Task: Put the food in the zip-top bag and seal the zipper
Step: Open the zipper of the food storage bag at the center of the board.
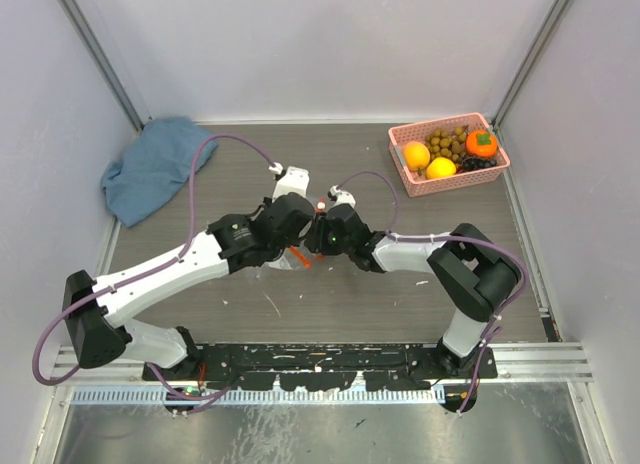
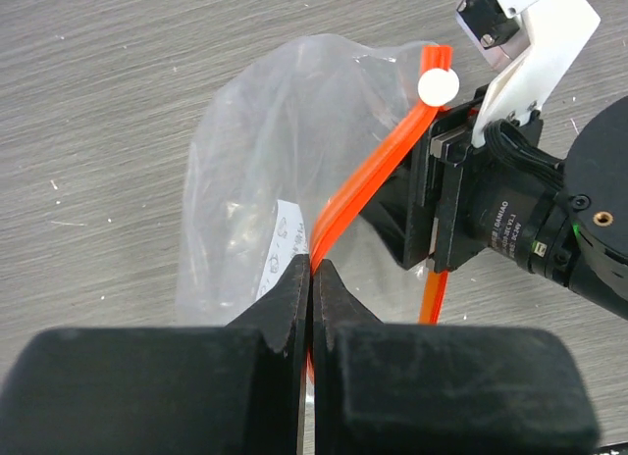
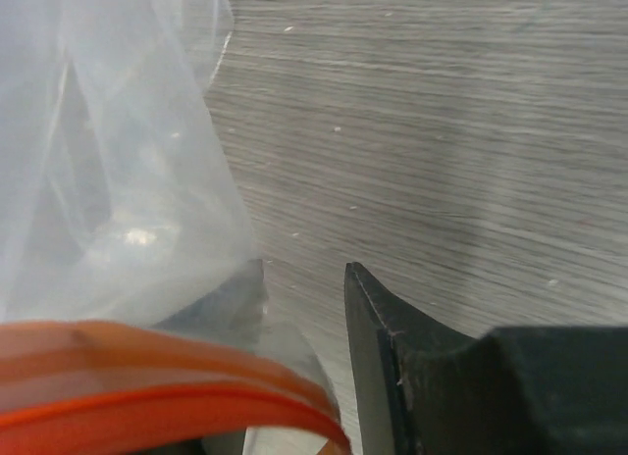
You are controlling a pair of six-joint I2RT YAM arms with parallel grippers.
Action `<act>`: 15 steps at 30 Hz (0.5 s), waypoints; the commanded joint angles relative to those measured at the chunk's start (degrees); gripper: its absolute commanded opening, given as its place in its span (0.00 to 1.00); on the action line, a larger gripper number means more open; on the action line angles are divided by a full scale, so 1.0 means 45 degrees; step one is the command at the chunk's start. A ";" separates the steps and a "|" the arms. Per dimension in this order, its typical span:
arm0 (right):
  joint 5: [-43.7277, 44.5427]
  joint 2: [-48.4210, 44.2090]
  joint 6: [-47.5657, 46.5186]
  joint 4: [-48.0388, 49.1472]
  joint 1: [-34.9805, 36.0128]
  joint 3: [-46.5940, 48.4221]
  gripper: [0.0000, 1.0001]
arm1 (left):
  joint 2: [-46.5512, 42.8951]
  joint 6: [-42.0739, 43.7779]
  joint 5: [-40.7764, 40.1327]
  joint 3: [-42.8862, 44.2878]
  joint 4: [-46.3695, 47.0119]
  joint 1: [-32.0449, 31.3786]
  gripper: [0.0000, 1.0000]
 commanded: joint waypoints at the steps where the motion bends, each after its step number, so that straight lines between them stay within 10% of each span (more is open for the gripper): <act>1: 0.1959 0.0020 -0.1243 -0.1913 -0.0007 0.0798 0.43 | -0.0748 0.0362 -0.0934 0.0440 -0.0171 -0.0043 0.00; 8: 0.0756 -0.0528 -0.1197 -0.0977 -0.0013 0.0477 0.42 | -0.0336 0.0215 0.0011 0.0264 0.0078 -0.0029 0.02; 10: 0.0653 -0.0708 -0.1130 -0.0866 0.0012 0.0472 0.42 | -0.0272 0.0080 0.0342 0.0265 0.0078 -0.0038 0.28; 15: 0.0533 -0.1280 -0.0900 -0.0621 0.0002 0.0405 0.42 | -0.0453 -0.0204 0.0987 -0.0087 0.0372 -0.0025 0.45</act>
